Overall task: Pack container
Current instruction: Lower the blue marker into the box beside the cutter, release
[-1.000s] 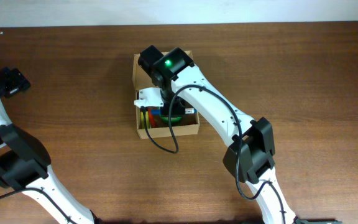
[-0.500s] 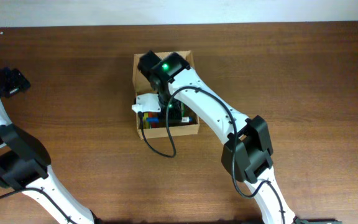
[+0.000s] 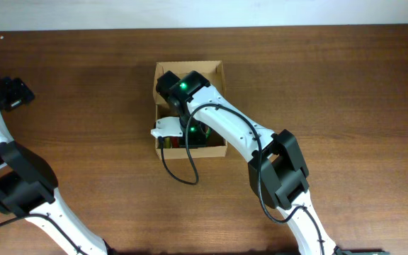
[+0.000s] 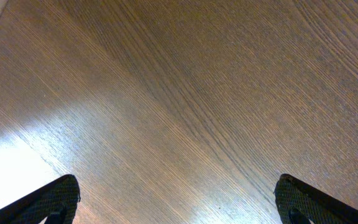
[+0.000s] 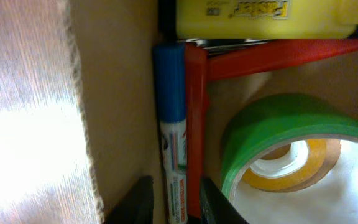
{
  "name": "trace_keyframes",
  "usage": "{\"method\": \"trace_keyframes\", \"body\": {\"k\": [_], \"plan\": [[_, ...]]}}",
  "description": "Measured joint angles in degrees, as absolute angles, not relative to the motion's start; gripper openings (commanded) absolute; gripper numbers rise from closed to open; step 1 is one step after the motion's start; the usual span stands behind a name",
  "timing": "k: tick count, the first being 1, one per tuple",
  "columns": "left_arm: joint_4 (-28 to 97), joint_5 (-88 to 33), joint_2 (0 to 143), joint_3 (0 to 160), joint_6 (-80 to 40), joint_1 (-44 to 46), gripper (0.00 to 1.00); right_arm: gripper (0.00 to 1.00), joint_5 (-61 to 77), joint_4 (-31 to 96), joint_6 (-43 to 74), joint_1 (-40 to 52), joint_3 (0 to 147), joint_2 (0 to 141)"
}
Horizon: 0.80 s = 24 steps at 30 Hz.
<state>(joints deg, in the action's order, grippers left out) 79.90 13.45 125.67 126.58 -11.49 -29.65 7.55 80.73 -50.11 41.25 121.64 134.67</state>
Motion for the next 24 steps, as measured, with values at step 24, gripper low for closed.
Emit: {"method": "trace_keyframes", "body": {"k": [24], "plan": [[79.9,13.45,125.69,126.56,-11.49,-29.65,1.0,0.23,1.54,76.9,-43.72,38.41,121.25,130.78]]}}
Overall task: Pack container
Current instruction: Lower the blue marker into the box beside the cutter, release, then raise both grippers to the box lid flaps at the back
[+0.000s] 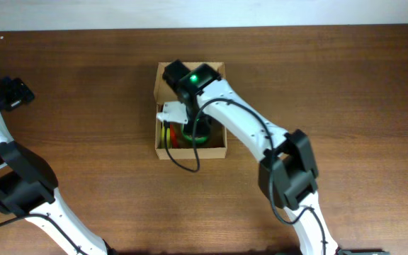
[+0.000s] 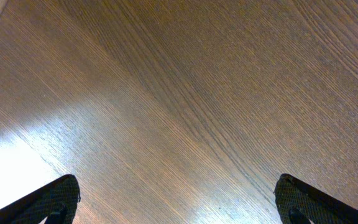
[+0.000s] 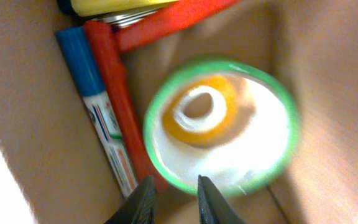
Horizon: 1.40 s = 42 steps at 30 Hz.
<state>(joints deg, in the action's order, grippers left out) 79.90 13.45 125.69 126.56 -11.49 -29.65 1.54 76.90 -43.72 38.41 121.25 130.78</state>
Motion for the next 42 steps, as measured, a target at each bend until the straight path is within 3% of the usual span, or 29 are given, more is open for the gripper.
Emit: {"method": "trace_keyframes", "body": {"k": [3,9,16,26,27,30,32,42], "plan": [[79.9,13.45,125.67,126.56,-11.49,-29.65,1.0,0.23,-0.01,76.44,-43.31,37.95,121.27,126.72],[79.9,13.45,125.69,126.56,-11.51,-29.65,1.0,0.05,-4.27,72.34,-40.1,37.91,121.12,122.48],[79.9,13.45,125.67,126.56,-11.51,-29.65,1.0,0.04,-11.35,61.93,-17.26,33.71,120.84,111.92],[77.06,8.97,125.69,126.58,-11.84,-29.65,1.0,0.04,-1.39,67.2,9.3,9.06,120.88,98.02],[76.84,7.05,125.69,126.56,-11.86,-29.65,0.97,0.04,1.52,68.6,11.57,5.32,120.86,98.24],[74.78,1.78,125.69,126.56,-12.38,-29.65,0.38,0.04,7.33,70.81,14.5,-1.41,120.86,99.46],[74.06,-3.27,125.69,126.56,-12.14,-29.58,0.23,0.04,10.55,71.53,15.79,-4.58,120.86,100.84],[73.45,-25.19,126.13,126.58,-2.74,-18.5,0.18,0.04,35.07,66.37,18.17,-7.05,120.84,120.75]]}}
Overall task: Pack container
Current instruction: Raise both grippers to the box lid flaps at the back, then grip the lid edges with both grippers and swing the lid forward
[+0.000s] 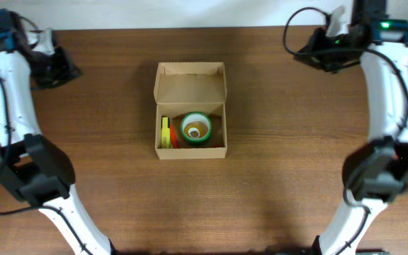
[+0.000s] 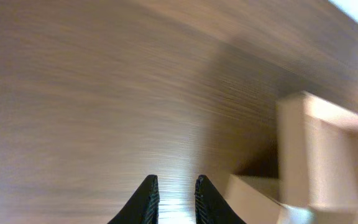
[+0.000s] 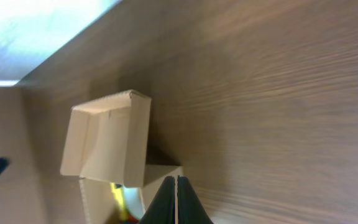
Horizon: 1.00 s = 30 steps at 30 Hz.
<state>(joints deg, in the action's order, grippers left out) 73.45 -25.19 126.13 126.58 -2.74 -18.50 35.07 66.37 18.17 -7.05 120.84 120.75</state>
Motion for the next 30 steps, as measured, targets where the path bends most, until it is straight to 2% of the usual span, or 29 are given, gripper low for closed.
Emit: {"method": "trace_keyframes", "body": {"k": [6,10,11,16,22,25,30], "plan": [[74.96,-39.44,134.61,126.61,0.27,-15.46,0.14,0.04,44.49,64.05,18.28,-7.09,120.64,132.55],[75.18,-48.05,143.24,126.56,1.5,-14.79,0.13,0.04,48.14,62.15,18.48,-7.11,120.6,134.1],[75.05,-50.41,145.03,126.52,1.93,-14.37,0.11,0.04,49.47,61.98,18.48,-7.09,120.6,134.26],[71.44,-59.05,148.35,126.45,2.87,-11.51,0.11,0.04,54.83,61.58,18.44,-7.09,120.6,137.21],[67.7,-62.67,148.42,126.45,1.41,-7.99,0.1,0.04,57.65,60.95,18.68,-6.26,120.6,141.18],[67.66,-63.09,148.42,126.45,0.27,-7.51,0.05,0.04,58.26,59.99,18.9,-4.64,120.6,142.08],[67.68,-63.0,148.42,126.45,-1.23,-7.51,0.01,0.04,58.46,58.33,19.03,-2.28,120.6,143.5]]}}
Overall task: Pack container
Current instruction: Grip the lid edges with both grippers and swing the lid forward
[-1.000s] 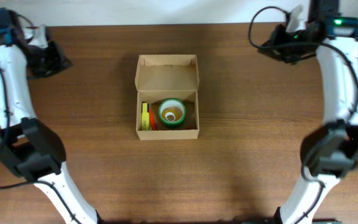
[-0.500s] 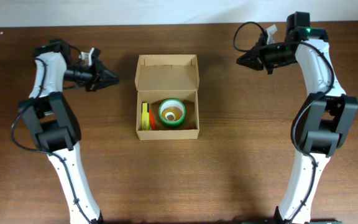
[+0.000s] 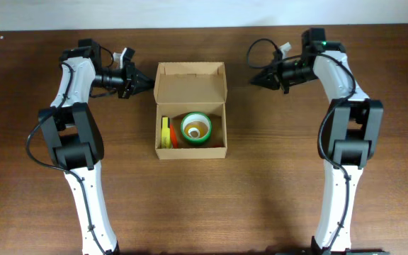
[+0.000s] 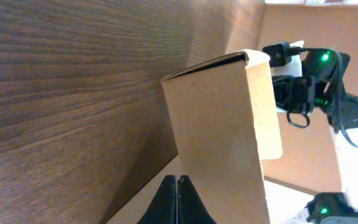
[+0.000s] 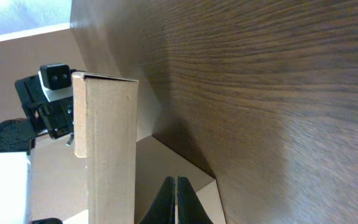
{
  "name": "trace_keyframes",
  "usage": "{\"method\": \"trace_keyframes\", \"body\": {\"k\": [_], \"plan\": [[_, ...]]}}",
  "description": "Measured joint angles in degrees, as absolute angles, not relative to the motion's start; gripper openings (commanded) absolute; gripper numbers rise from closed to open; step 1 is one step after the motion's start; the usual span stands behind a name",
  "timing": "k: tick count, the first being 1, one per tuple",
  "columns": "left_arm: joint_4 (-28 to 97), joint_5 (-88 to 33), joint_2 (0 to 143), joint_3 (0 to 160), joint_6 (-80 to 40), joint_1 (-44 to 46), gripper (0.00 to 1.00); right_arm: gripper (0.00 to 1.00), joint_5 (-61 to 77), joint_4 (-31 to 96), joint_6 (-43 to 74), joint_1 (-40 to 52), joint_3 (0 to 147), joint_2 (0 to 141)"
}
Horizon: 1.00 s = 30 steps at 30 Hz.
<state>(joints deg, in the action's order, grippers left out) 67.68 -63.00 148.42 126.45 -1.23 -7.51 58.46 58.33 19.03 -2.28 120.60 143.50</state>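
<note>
The open cardboard box (image 3: 190, 152) sits mid-table with its lid flap (image 3: 190, 79) standing at the back. Inside lie a green tape roll (image 3: 196, 127), a yellow item (image 3: 165, 132) and a red item (image 3: 173, 136). My left gripper (image 3: 149, 81) is shut and empty, its tip right at the flap's left edge; in the left wrist view the left gripper (image 4: 179, 182) faces the cardboard flap (image 4: 229, 124). My right gripper (image 3: 252, 82) is also shut and empty, a short gap from the flap's right edge; the right wrist view shows the right gripper (image 5: 176, 182) near the flap (image 5: 110, 137).
Brown wooden table (image 3: 331, 184) all round the box. The table's far edge (image 3: 204, 28) runs just behind the box and both arms. Cables hang off both wrists near the flap.
Both arms have moved in from the back corners of the table to either side of the box's lid flap. The left gripper, slightly open before, is now shut.
First my right gripper was down in the box beside the blue marker, the left gripper wide open at the far left. Then the right gripper was over the green tape. Later both arms were at the back corners, and now they flank the lid flap, shut.
</note>
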Motion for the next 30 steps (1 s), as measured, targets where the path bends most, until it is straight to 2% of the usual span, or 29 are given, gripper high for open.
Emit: {"method": "trace_keyframes", "body": {"k": [14,30], "plan": [[67.9,-61.89,150.56,126.45,-4.21,-5.32,0.01,0.04,58.61,55.9,20.36,1.93,120.55,147.5],[63.57,-67.59,150.78,126.45,-4.36,-4.93,0.01,0.04,68.99,42.41,22.55,6.11,120.49,147.72]]}}
